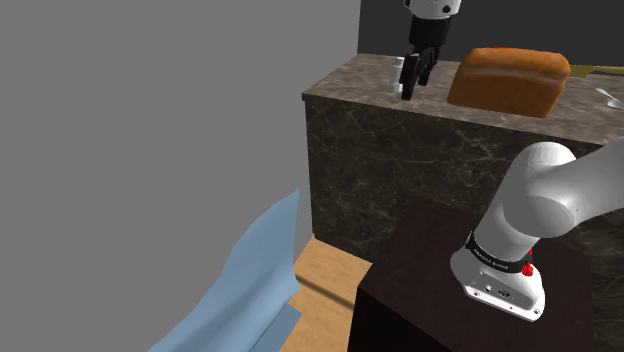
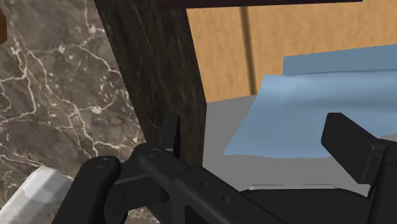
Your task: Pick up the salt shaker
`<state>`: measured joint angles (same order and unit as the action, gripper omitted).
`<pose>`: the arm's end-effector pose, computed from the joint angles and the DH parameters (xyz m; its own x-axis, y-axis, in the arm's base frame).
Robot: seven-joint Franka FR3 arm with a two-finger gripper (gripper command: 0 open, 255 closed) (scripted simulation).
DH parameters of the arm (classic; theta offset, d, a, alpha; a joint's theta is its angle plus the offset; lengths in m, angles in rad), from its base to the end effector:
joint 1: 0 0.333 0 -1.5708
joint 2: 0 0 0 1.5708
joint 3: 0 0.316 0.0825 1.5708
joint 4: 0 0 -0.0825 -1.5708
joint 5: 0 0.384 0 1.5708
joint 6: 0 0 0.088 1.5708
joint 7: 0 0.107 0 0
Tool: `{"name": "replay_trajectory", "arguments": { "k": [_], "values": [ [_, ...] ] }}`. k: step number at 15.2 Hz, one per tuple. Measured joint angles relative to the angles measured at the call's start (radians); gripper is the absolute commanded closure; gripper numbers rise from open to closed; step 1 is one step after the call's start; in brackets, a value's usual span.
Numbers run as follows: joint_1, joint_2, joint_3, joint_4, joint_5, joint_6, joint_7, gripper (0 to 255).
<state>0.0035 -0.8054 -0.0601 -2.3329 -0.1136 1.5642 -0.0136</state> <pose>0.3003 -0.0355 0.6064 0.9990 -0.0269 0.0348 -0.0293 -0.9971 0.0706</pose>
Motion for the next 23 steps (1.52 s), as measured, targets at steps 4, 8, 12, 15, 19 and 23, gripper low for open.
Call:
{"name": "replay_trajectory", "arguments": {
  "k": [4,8,12,15,19,23],
  "values": [
    [-0.016,0.035,-0.039,0.017,-0.021,0.038,-0.024,0],
    [-0.04,0.12,-0.106,0.065,-0.046,0.114,-0.062,0],
    [-0.061,0.202,-0.183,0.125,-0.061,0.18,-0.112,0],
    [-0.07,0.275,-0.237,0.169,-0.058,0.238,-0.145,0],
    [-0.076,0.386,-0.312,0.264,-0.034,0.292,-0.197,0],
    [-0.082,0.481,-0.38,0.354,0.005,0.326,-0.253,0]
  ]
}}
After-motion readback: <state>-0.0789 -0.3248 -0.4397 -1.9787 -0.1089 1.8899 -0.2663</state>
